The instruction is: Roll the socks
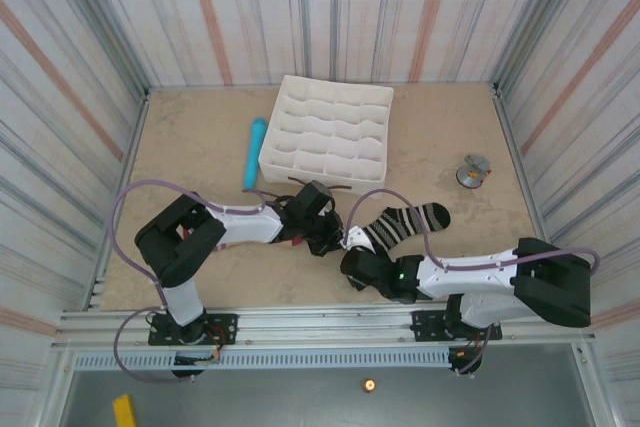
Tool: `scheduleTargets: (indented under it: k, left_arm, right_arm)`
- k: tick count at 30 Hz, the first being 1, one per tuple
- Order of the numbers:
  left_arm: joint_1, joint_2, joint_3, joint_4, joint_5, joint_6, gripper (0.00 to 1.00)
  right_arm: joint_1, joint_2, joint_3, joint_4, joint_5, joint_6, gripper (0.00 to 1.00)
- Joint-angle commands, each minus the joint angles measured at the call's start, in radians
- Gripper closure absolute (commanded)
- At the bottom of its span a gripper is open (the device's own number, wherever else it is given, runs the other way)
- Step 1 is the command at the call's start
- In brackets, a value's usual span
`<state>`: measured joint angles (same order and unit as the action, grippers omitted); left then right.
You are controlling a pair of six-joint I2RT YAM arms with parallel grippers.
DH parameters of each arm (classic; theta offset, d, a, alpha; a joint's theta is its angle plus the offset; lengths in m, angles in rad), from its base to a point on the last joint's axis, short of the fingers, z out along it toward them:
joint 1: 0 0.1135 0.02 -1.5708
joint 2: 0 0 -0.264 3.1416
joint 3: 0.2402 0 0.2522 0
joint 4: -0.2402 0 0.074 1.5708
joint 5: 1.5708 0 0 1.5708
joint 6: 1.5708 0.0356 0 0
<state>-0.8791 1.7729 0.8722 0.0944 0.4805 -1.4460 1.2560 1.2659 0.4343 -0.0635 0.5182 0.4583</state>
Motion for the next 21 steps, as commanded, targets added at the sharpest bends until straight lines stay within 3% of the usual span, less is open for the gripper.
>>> scheduleTargets:
  k: [1, 9, 12, 18, 21]
  left_arm:
    - [-0.004, -0.005, -0.019, 0.006, 0.021, -0.017, 1.0]
    - [-0.003, 0.005, -0.019, 0.007, 0.014, -0.021, 1.0]
    - [-0.002, 0.009, -0.019, 0.01, 0.007, -0.024, 1.0]
    - [-0.001, 0.019, -0.018, 0.03, 0.003, -0.038, 1.0]
    - [-0.001, 0.022, -0.011, 0.031, 0.001, -0.03, 0.93]
  right_arm:
    - [-0.002, 0.037, 0.004, 0.018, 0.053, -0.011, 0.45]
    - [0.028, 0.03, 0.016, -0.012, 0.117, 0.03, 0.66]
    - [0.038, 0.027, 0.014, -0.019, 0.128, 0.049, 0.7]
    - [0.057, 0.023, 0.017, -0.043, 0.152, 0.083, 0.97]
    - [0.059, 0.009, 0.014, -0.062, 0.162, 0.127, 1.0]
